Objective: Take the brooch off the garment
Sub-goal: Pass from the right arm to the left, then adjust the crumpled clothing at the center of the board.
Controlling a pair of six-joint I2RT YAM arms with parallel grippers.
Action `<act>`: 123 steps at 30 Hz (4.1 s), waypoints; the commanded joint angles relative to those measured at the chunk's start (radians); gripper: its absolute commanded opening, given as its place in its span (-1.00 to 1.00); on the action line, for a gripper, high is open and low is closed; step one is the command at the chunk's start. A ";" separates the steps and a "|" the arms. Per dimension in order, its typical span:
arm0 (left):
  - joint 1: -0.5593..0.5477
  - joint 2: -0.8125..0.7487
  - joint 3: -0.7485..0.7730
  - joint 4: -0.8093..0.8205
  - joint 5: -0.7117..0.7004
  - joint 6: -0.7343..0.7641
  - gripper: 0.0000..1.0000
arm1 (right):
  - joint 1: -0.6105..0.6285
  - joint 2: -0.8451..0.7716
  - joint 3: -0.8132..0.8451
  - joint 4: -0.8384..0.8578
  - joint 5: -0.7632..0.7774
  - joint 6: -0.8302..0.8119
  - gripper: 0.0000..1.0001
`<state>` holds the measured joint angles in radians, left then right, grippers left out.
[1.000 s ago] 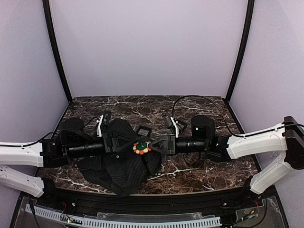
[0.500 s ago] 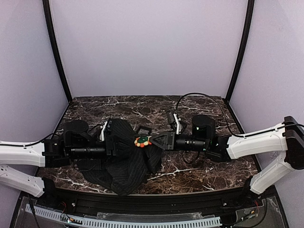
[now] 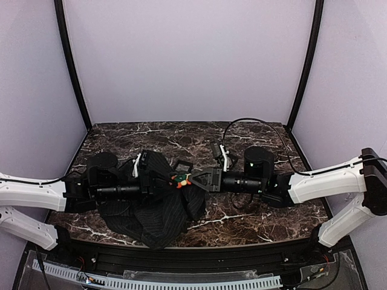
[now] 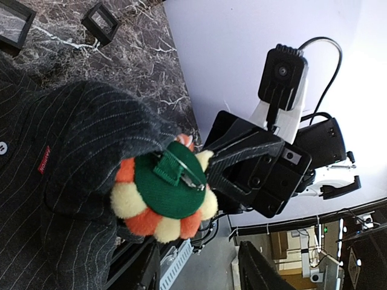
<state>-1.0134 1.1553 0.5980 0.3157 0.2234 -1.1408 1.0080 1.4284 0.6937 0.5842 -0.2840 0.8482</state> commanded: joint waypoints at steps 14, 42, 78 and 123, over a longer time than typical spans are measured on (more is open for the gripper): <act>0.031 0.069 -0.049 0.174 -0.029 -0.065 -0.17 | 0.018 -0.033 -0.015 0.078 -0.039 -0.009 -1.00; 0.100 -0.009 0.179 -0.403 0.160 0.373 -0.98 | 0.009 -0.192 0.150 -0.417 0.162 -0.225 0.88; 0.162 -0.023 0.358 -0.810 0.238 1.119 -0.98 | -0.062 0.329 0.718 -0.696 -0.156 -0.345 0.88; 0.279 -0.154 0.374 -0.716 0.046 1.072 -0.98 | -0.008 0.283 0.392 -0.245 -0.132 -0.367 -0.53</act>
<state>-0.7475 1.0241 0.9493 -0.4412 0.2203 -0.0963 0.9840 1.6928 1.0763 0.3012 -0.4671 0.4942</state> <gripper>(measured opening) 0.019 0.304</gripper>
